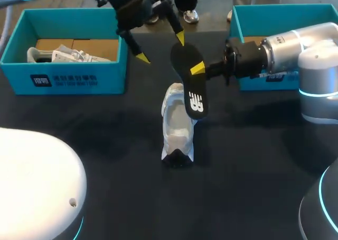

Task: Take the shoe out of the shoebox, open the shoe tongue, remove and reinsert the insole, then place the shoe into the shoebox

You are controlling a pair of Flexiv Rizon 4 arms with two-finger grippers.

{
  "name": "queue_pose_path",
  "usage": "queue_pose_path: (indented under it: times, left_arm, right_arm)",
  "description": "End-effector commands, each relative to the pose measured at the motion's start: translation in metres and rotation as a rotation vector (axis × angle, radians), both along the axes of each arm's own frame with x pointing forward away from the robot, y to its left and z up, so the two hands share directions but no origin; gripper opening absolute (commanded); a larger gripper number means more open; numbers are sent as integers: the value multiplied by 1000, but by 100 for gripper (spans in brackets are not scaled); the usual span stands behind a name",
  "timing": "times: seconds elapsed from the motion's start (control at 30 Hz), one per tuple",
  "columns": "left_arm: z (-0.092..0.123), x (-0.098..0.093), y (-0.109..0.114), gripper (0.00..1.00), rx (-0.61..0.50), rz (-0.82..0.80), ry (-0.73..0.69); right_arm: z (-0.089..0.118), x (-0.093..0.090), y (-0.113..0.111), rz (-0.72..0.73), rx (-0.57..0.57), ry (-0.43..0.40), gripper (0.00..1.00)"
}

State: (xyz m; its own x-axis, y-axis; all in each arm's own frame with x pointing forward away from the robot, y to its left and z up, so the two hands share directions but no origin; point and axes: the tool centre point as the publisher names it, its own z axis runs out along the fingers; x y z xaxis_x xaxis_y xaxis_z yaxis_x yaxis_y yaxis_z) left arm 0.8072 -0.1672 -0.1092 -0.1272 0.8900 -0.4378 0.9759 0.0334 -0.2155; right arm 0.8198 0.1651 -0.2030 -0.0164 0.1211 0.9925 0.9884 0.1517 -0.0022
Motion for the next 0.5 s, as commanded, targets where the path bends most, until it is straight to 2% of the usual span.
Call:
queue_pose_path:
  times: [0.03, 0.17, 0.5]
  left_arm:
    - [3, 8, -6, 100, 323, -74, 9]
    - [2, 11, -6, 100, 374, -85, 8]
    - [4, 20, -20, 100, 391, -87, -29]
  right_arm:
    - [-1, 4, 4, 11, -3, 0, 0]
    - [0, 5, 5, 16, -6, -1, 0]
    - [1, 10, 8, 32, -7, -13, 0]
